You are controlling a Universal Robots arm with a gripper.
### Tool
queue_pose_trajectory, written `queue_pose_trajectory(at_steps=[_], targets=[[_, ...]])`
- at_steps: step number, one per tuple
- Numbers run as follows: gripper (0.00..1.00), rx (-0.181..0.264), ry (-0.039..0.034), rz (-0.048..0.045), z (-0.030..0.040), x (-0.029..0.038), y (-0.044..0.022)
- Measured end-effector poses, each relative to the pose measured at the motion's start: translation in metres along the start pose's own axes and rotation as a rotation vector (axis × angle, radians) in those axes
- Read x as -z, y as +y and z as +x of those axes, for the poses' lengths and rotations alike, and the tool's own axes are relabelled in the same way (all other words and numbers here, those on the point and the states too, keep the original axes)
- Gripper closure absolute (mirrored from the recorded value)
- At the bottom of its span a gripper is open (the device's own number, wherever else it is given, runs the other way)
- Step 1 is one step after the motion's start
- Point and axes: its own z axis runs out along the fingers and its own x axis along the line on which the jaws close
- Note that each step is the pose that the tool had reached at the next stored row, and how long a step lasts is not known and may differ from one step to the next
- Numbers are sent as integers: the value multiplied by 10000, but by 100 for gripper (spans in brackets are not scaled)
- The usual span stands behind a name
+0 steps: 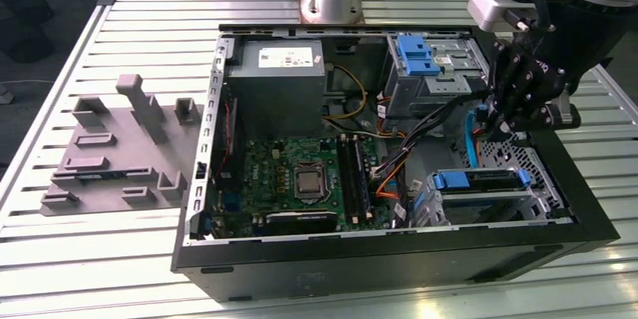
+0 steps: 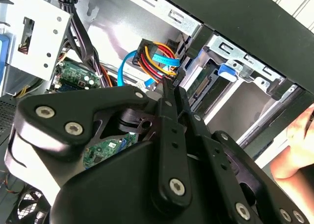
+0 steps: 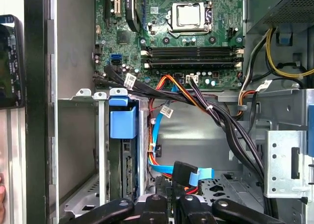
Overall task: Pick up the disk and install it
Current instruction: 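Insert the first disk wire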
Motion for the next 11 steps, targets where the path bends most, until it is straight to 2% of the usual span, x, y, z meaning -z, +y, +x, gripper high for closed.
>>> queue_pose_trajectory(at_steps=[7,11], targets=[[84,-1,-35,23,168,-29,6],[84,-3,-36,29,181,-43,8]])
